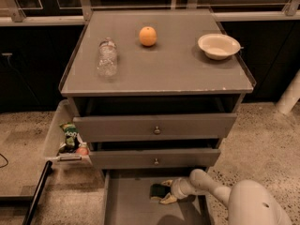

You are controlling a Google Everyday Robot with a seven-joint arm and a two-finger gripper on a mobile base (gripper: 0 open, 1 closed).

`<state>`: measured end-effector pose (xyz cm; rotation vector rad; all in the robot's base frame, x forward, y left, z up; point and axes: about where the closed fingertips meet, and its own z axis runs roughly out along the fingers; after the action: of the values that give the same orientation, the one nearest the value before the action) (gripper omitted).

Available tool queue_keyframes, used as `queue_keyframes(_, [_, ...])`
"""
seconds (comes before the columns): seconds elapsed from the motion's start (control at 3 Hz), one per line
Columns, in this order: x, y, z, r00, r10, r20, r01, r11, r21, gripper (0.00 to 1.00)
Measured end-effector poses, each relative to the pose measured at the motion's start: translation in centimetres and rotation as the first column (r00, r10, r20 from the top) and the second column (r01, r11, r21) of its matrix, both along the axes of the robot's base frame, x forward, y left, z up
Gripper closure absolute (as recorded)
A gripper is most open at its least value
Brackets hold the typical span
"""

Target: Pick sponge from bottom drawer and place on counter

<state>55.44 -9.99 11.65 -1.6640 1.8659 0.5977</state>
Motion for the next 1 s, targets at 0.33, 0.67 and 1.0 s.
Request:
queue_keyframes(0.33, [0.0, 0.0, 0.0, 1.0, 0.0, 0.0, 0.0, 1.0, 0.0, 0.65])
queue_keyframes(0.67, [-0.01, 0.01, -0.01, 1.0, 0.0, 0.0, 0.0, 1.0, 0.0, 0.89])
queue_keyframes(1.0, [-0.01, 0.01, -0.01, 1.0, 0.0, 0.0, 0.0, 1.0, 0.0, 1.0])
